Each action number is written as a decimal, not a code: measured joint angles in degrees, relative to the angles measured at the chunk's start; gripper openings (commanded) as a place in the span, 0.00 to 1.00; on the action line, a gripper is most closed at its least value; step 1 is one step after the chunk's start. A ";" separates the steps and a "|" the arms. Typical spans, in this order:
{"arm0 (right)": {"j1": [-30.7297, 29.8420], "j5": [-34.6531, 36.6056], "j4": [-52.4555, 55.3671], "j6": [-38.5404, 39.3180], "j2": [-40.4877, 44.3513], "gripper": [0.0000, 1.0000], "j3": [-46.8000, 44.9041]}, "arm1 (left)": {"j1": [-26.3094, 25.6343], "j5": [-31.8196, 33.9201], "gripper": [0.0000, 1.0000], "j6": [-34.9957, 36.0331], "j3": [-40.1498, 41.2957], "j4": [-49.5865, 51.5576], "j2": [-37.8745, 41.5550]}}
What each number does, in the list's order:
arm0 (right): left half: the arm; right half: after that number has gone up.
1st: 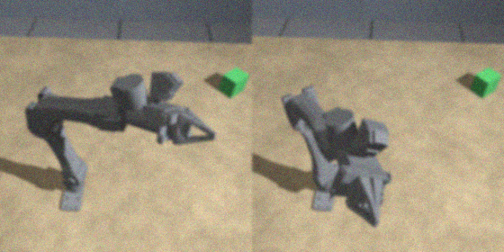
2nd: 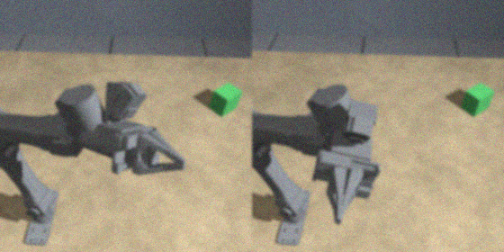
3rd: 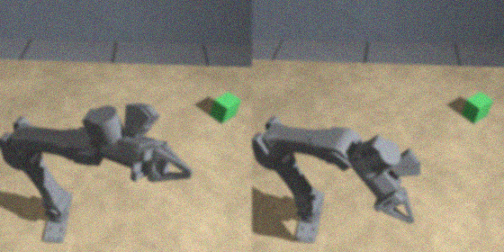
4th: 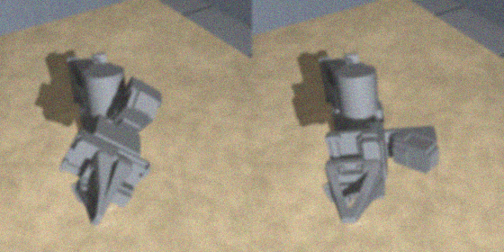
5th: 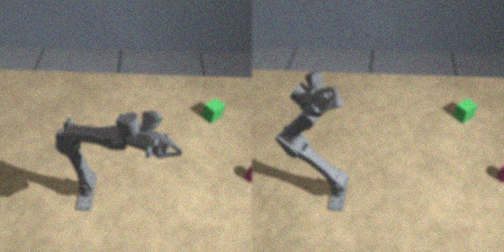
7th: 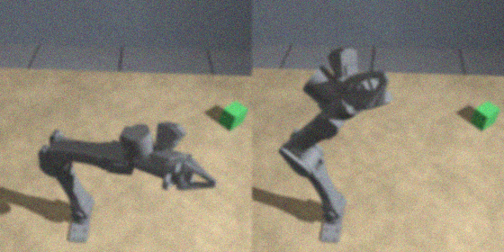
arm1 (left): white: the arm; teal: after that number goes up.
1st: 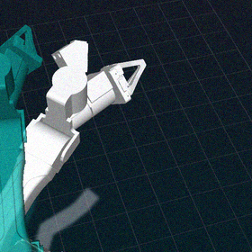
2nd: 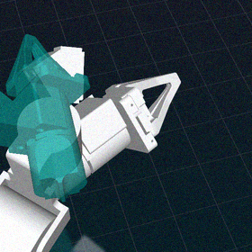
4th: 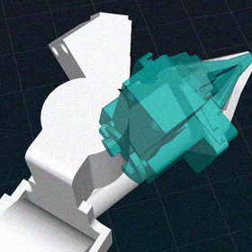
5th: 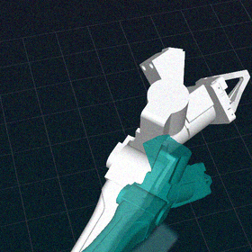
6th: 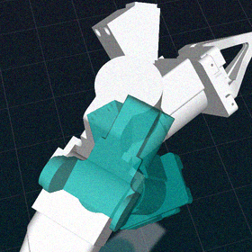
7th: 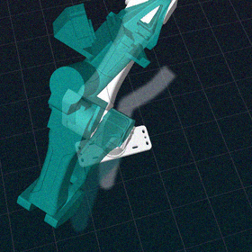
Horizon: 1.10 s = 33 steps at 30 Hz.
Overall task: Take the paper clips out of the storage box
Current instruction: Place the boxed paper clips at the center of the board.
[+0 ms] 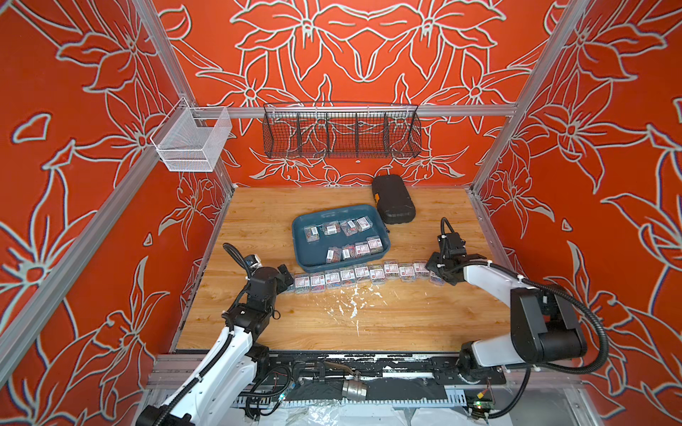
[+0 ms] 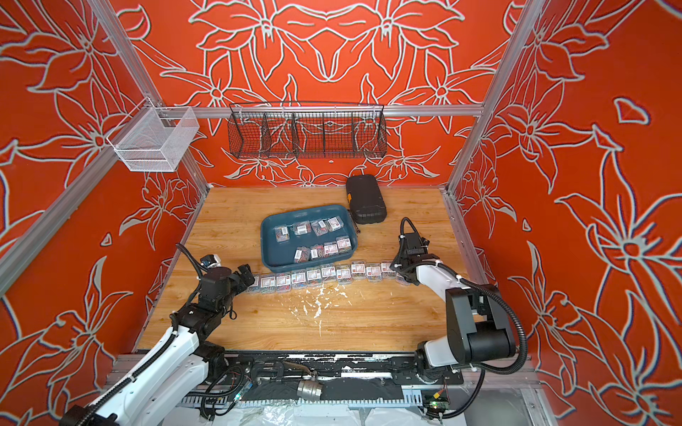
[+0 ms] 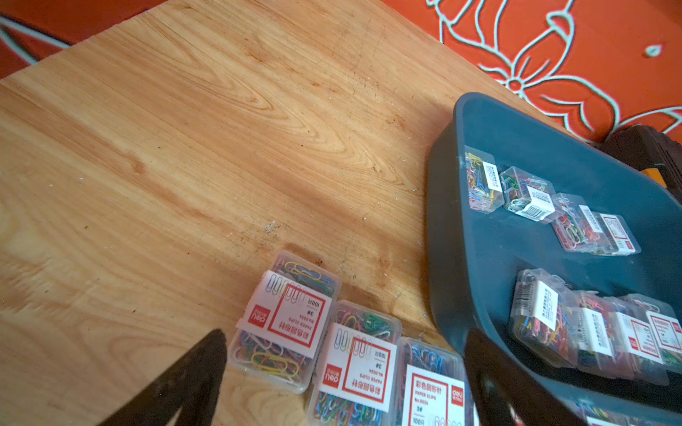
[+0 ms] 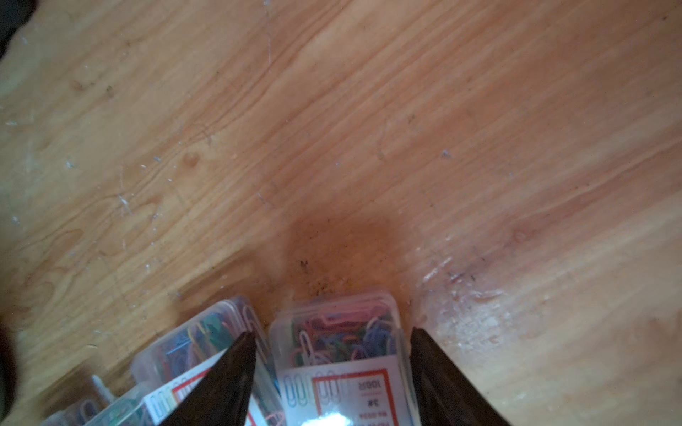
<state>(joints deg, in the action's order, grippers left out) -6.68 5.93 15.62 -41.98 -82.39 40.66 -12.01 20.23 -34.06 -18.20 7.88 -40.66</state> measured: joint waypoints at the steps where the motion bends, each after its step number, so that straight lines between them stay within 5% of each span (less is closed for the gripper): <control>1: 0.22 -0.17 -0.28 -0.26 0.00 0.60 0.00 | 0.00 0.00 0.97 0.00 0.00 0.00 -0.02; 15: 0.35 -0.15 -1.49 -0.48 -2.45 0.63 2.01 | 0.00 -0.02 0.97 0.00 0.00 -0.02 -0.28; 24: -0.31 2.71 2.19 1.77 9.75 0.73 2.01 | 0.00 -0.42 0.97 0.00 0.00 0.00 -0.28; 33: -15.15 5.14 0.20 8.04 13.53 0.64 5.64 | 0.00 -0.44 0.97 -0.02 0.00 0.00 -0.37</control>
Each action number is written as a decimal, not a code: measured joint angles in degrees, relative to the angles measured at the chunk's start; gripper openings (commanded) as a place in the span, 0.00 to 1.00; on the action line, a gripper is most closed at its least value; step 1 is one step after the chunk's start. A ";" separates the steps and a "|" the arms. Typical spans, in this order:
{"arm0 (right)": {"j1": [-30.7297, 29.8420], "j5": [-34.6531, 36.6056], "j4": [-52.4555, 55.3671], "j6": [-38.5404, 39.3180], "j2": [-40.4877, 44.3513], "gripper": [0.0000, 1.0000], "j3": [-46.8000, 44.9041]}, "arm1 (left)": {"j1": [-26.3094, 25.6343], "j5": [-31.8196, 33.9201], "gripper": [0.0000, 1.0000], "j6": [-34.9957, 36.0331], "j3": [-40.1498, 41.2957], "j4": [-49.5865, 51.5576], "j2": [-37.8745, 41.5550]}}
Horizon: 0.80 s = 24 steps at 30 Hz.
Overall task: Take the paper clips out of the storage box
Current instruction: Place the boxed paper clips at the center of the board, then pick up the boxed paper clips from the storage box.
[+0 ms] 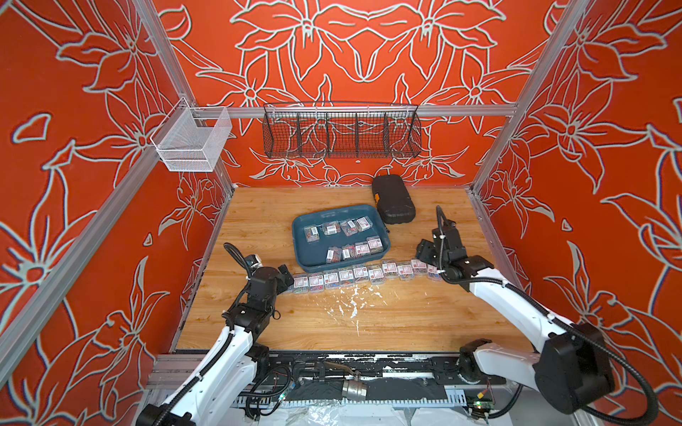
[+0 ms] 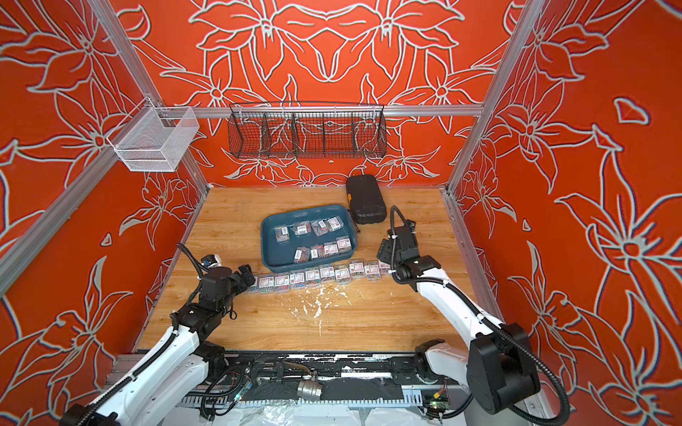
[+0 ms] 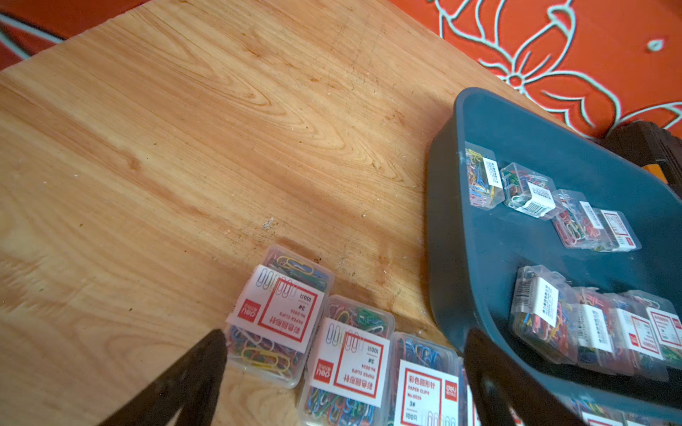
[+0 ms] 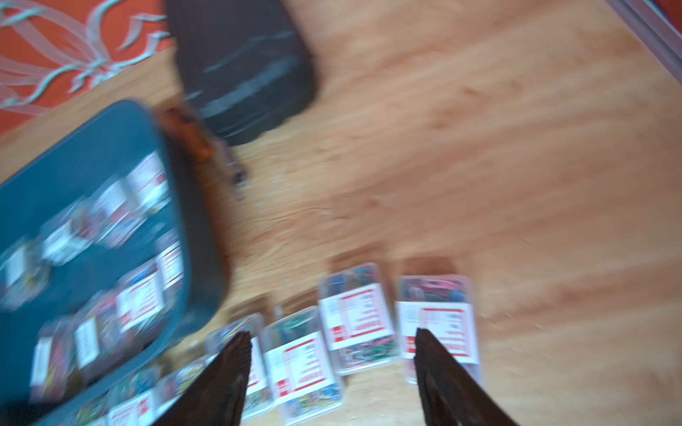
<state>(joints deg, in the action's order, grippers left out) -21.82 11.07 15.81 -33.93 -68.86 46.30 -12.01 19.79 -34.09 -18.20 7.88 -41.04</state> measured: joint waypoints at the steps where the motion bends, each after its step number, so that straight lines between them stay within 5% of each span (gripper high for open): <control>1: -1.66 -0.02 -0.44 0.98 -0.85 0.63 1.40 | 0.00 0.02 0.97 0.00 0.00 0.00 0.00; 24: -12.50 0.68 2.21 17.38 -45.77 0.54 45.83 | 0.00 0.33 0.97 -0.22 -0.02 0.11 -2.32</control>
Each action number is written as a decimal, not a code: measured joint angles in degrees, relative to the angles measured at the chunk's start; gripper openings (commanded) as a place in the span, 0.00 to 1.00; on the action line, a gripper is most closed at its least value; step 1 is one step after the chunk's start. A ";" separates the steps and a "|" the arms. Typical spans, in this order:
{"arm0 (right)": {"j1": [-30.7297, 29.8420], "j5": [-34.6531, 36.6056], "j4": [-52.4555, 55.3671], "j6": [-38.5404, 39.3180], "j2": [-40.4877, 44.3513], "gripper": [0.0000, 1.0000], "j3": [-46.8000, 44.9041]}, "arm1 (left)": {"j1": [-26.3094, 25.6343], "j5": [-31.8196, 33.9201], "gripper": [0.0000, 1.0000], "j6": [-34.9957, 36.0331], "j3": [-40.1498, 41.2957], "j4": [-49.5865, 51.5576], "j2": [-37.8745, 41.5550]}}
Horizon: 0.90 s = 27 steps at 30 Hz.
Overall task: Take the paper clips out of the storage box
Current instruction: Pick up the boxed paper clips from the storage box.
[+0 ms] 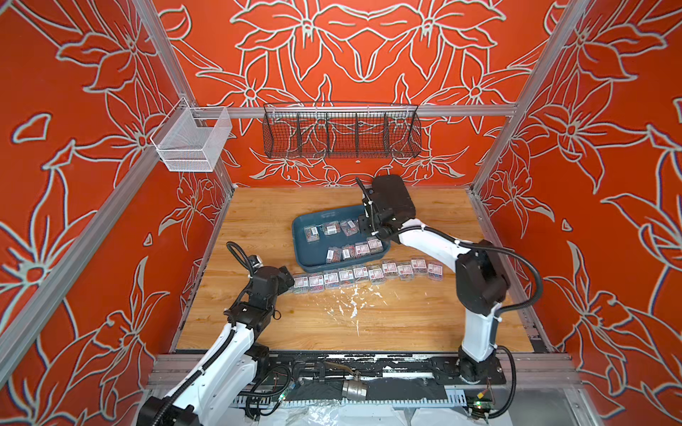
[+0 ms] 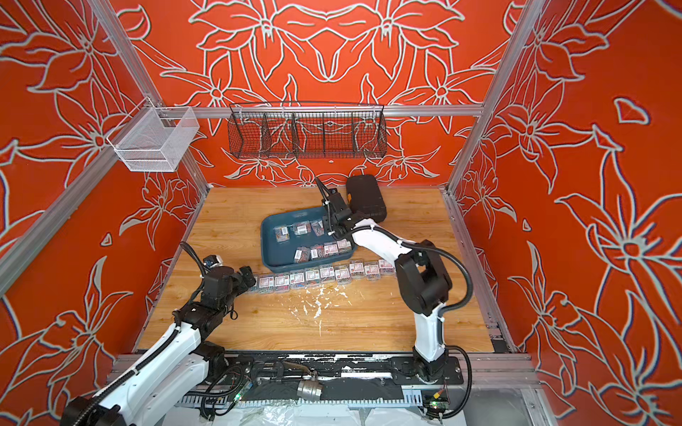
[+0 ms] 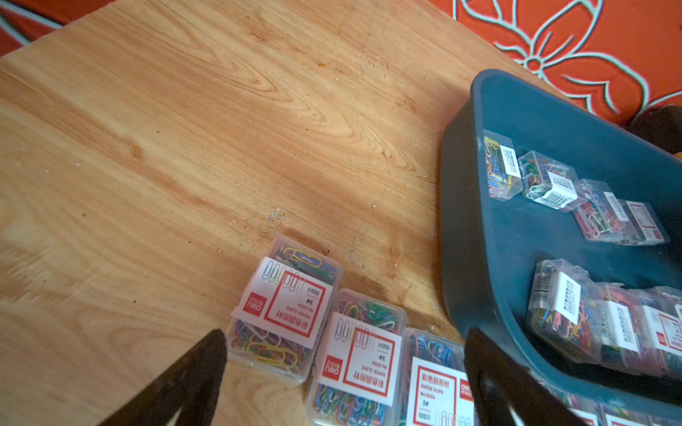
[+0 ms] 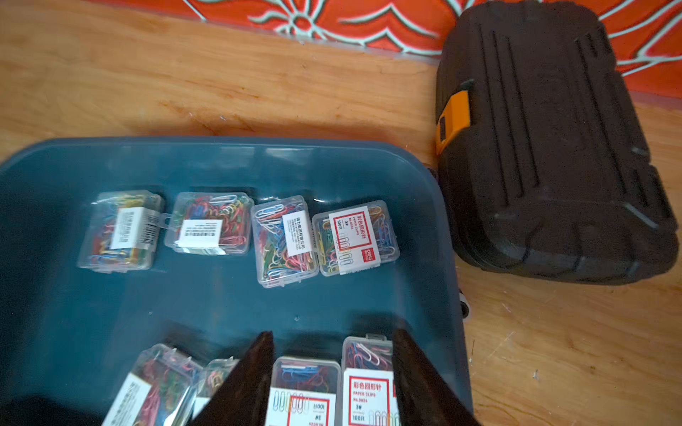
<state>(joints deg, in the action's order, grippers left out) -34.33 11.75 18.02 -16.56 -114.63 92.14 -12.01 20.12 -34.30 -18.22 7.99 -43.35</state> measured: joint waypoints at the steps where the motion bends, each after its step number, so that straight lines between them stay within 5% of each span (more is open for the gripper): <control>1: 0.00 0.24 1.18 0.44 -2.45 0.54 2.82 | 0.00 0.04 0.97 -0.02 0.00 0.00 0.00; 10: 0.31 1.99 10.86 4.20 -19.98 0.57 23.15 | 0.00 0.28 0.97 -0.02 0.00 0.00 -0.07; 27: 3.52 2.54 19.10 1.49 -29.92 0.61 37.75 | 0.00 0.26 0.97 -0.02 0.00 0.00 -0.90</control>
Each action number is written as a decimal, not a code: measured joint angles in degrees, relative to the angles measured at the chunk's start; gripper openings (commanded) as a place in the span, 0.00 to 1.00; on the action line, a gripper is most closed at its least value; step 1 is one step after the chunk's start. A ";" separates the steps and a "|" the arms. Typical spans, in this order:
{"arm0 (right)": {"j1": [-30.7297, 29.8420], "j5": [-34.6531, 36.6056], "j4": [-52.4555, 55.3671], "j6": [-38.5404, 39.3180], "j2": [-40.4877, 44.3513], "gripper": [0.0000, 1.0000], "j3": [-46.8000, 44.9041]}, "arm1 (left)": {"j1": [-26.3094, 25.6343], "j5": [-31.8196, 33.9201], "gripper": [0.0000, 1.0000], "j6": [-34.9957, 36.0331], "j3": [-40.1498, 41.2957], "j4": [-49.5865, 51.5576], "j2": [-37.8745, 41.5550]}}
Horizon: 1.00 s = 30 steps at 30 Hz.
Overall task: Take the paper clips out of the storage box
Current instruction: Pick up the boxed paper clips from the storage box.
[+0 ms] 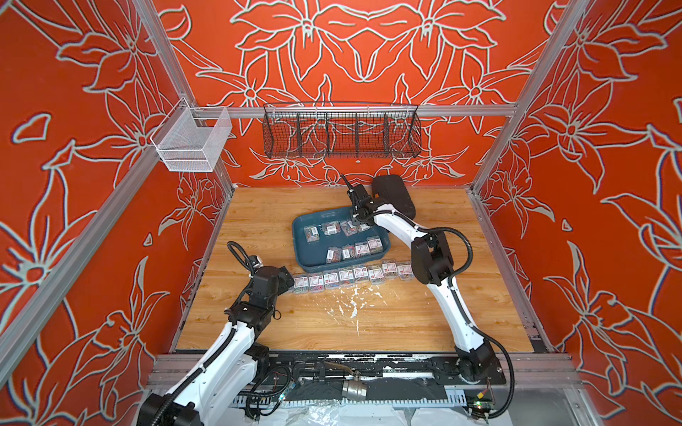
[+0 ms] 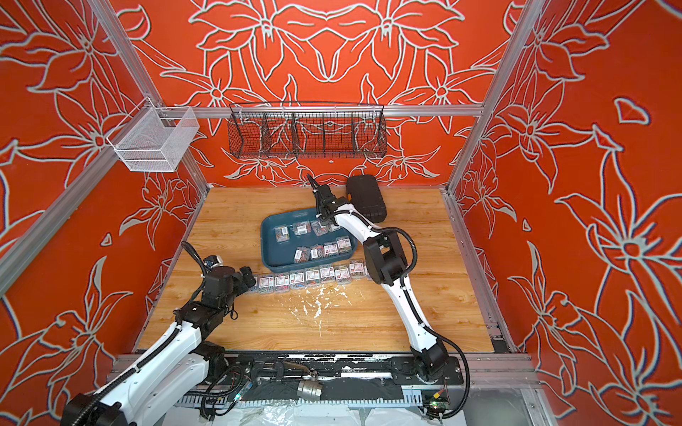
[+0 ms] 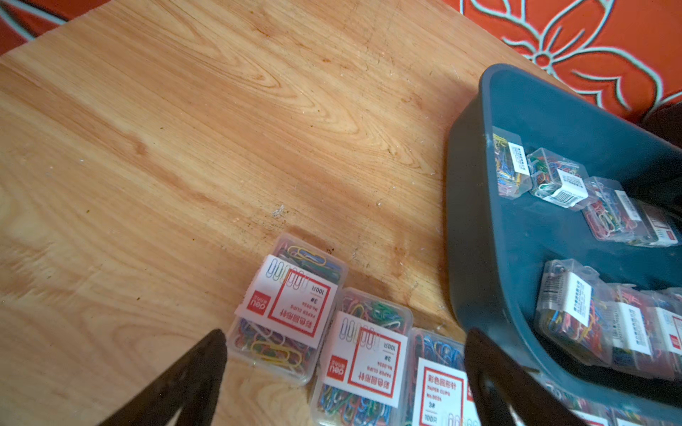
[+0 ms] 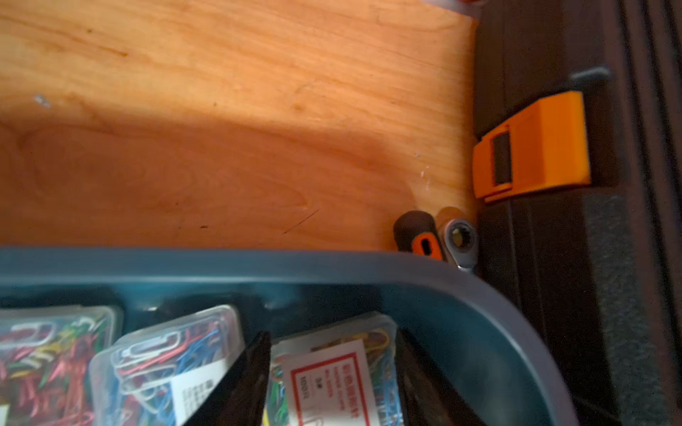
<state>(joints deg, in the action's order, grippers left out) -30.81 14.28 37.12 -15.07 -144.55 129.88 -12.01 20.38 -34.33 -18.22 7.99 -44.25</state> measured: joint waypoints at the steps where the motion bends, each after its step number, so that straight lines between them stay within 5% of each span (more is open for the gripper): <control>1: 0.11 -0.04 0.37 -0.33 -0.24 0.64 0.31 | 0.00 0.00 0.97 0.00 0.00 0.00 0.00; 18: 0.70 -7.32 2.78 -5.01 1.44 0.79 -5.01 | 0.00 -0.11 0.97 0.02 0.00 0.00 0.00; 30: 0.07 -4.20 4.85 -5.79 5.62 0.80 -7.96 | 0.00 -0.13 0.97 0.02 0.00 0.00 0.02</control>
<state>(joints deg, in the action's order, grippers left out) -30.74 10.09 41.98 -20.86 -138.93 121.93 -12.01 20.25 -34.30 -18.22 7.99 -44.23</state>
